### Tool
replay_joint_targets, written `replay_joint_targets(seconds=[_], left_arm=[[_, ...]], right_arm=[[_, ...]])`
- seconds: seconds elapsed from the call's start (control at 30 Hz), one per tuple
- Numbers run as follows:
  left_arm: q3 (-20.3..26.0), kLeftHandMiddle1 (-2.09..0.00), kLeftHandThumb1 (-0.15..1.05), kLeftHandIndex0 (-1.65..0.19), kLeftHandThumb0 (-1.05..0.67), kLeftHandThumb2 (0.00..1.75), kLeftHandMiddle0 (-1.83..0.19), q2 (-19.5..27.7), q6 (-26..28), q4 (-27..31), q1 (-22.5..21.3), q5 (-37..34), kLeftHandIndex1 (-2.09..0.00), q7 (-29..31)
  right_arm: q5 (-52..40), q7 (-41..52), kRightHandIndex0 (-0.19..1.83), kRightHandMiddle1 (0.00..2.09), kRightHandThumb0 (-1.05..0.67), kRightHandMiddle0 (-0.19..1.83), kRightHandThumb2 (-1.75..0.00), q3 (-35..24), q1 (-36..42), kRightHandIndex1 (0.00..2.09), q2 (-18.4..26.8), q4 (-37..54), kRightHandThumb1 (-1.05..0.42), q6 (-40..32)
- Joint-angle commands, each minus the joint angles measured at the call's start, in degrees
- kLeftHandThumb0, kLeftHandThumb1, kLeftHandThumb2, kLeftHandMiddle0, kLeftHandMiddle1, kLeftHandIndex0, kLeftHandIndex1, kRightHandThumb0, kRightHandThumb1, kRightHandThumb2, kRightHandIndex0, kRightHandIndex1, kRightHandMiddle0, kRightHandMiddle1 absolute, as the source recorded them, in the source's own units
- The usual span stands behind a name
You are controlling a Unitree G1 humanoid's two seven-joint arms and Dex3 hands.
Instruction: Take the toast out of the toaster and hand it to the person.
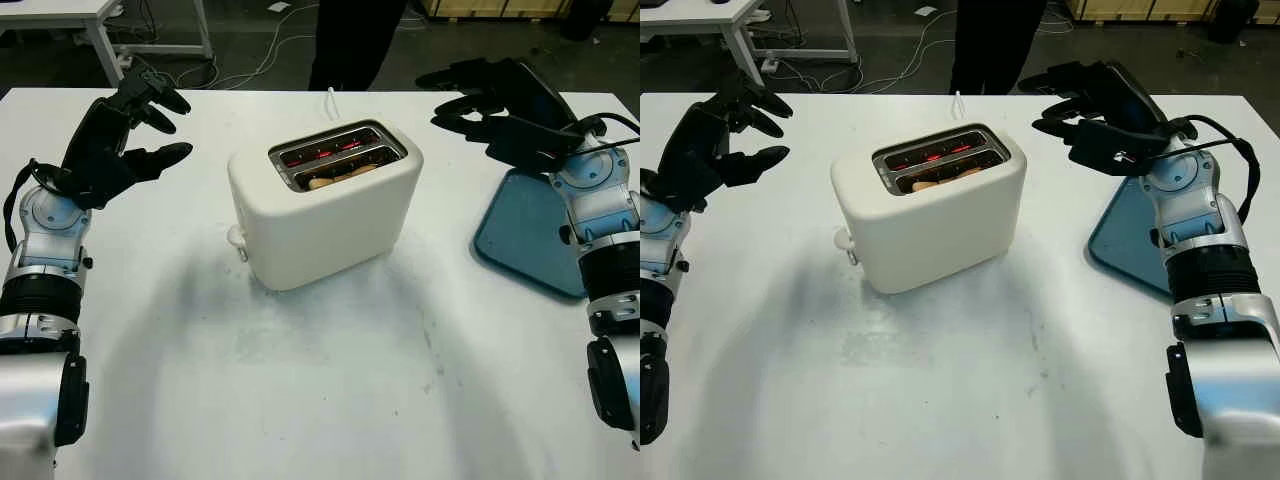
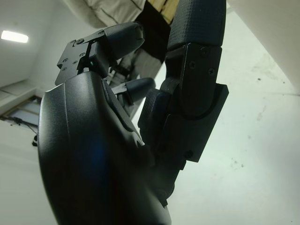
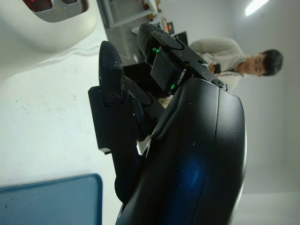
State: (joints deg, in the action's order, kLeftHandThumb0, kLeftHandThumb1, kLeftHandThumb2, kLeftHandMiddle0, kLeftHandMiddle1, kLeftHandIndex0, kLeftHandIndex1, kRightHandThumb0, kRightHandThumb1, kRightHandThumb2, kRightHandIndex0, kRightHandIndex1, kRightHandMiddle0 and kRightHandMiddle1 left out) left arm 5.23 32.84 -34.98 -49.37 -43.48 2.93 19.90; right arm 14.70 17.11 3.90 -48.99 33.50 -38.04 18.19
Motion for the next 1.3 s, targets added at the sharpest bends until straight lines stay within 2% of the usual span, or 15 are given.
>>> replay_joint_targets(seconds=[0.0,0.5,0.73,1.0,1.27], left_arm=[[0.3,-1.62,0.92,-0.12,-1.05,0.24,-0.07,-0.3,-0.2,-0.4,-1.3,-0.9,-1.48,0.4],[0.1,-1.63,0.92,-0.13,-1.05,0.26,-0.07,-0.2,1.1,1.0,-0.9,-0.1,-1.48,-0.5],[-0.2,-1.65,0.92,-0.09,-1.05,0.29,-0.05,0.1,-0.4,0.1,-1.0,0.7,-1.50,-1.0],[0.3,-1.63,0.92,-0.13,-1.05,0.22,-0.07,-0.4,1.0,0.5,-0.9,-1.1,-1.48,0.5],[0.2,-1.62,0.92,-0.12,-1.05,0.25,-0.07,-0.3,0.1,0.0,-1.0,-0.7,-1.47,0.1]], right_arm=[[-0.3,0.2,0.96,0.00,-0.38,0.76,-0.23,-0.2,-0.5,0.01,0.4,-0.4,-0.92,0.4],[-0.2,0.1,0.93,0.00,-0.38,0.75,-0.23,-0.3,-0.4,0.00,0.3,0.0,-0.92,-0.2],[-0.2,0.0,0.93,0.00,-0.37,0.76,-0.23,-0.2,-0.3,0.01,0.3,-0.3,-0.92,0.4],[-0.3,-0.2,0.94,0.00,-0.38,0.76,-0.24,-0.3,-0.1,0.01,0.3,-0.3,-0.92,0.9],[-0.3,-0.1,0.94,0.00,-0.39,0.76,-0.24,-0.3,-0.3,0.01,0.3,-0.7,-0.92,0.9]])
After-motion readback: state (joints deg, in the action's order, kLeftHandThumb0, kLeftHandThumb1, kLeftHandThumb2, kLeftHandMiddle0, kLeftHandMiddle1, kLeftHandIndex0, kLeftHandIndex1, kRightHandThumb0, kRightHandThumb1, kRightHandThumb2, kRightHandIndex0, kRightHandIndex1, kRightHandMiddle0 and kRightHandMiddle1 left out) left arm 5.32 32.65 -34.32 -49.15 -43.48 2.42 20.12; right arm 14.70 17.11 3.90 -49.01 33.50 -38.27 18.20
